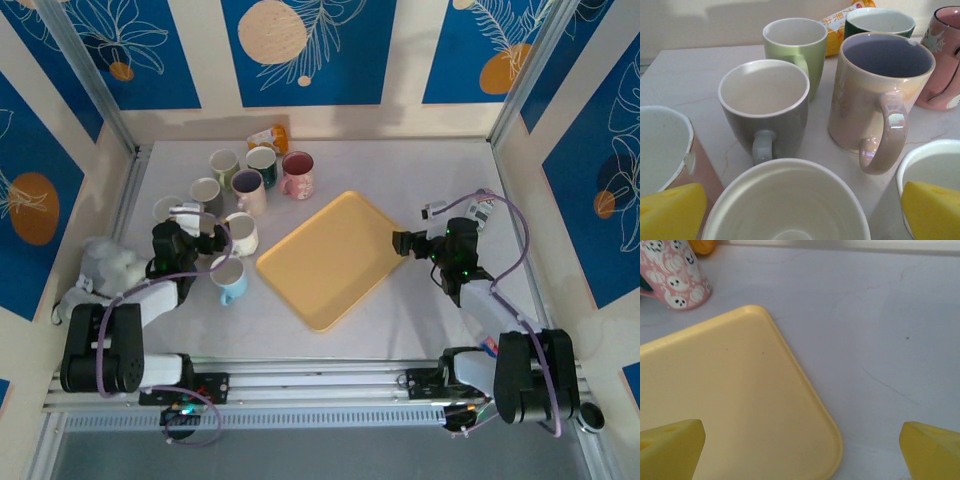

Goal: Turn the mug right side up

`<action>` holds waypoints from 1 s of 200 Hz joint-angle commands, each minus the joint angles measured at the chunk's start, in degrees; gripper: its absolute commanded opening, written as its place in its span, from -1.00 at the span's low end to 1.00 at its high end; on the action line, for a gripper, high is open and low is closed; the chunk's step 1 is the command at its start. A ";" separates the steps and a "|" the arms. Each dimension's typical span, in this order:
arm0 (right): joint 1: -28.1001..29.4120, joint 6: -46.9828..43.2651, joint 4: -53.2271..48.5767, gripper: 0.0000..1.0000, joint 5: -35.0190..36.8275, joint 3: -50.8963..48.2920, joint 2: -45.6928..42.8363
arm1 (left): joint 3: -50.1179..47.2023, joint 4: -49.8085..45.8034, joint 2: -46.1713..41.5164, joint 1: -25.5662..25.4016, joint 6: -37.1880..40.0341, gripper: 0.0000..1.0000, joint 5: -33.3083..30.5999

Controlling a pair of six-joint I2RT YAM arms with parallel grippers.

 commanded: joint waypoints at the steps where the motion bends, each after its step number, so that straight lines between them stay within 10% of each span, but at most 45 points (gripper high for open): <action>1: 0.20 0.21 8.88 0.99 0.57 -1.64 2.36 | -1.29 3.26 2.74 0.54 -0.23 1.00 1.88; 200: -1.90 2.33 32.69 0.99 -2.00 -3.94 20.65 | -3.90 17.70 13.15 0.28 0.96 1.00 2.48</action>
